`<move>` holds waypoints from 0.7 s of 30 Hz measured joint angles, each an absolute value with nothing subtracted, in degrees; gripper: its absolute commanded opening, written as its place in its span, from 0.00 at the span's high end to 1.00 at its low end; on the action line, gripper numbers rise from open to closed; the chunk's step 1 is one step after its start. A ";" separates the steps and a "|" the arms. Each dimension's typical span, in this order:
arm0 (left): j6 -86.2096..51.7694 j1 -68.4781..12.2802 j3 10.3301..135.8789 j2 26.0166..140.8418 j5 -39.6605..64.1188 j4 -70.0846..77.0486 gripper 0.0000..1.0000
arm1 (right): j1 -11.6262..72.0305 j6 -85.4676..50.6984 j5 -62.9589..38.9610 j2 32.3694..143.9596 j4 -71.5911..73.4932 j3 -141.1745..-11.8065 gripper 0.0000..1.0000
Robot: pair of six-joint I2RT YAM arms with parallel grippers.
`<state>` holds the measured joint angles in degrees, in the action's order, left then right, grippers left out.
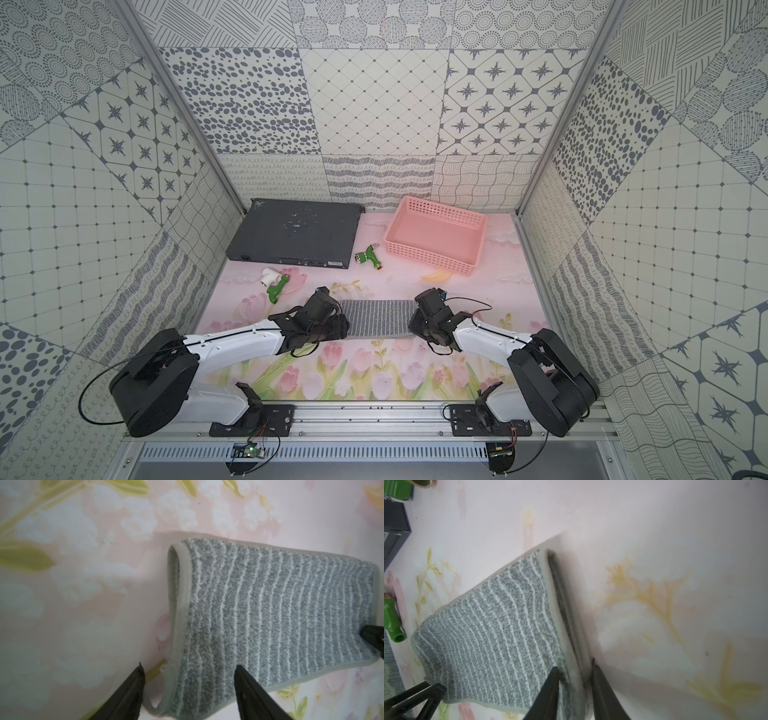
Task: Fold the square dishcloth
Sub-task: Fold the cleaning item at the center of the board.
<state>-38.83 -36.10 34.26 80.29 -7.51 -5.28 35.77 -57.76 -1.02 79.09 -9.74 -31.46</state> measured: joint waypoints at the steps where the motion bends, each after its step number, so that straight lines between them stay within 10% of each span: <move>1: -38.79 -36.10 34.26 80.44 -7.53 -5.28 0.36 | 35.86 -57.74 -0.93 79.46 -9.80 -31.81 0.78; 21: -40.07 -36.10 34.17 84.55 -4.14 1.26 0.83 | 43.55 -52.84 10.46 79.13 -27.09 -43.90 1.00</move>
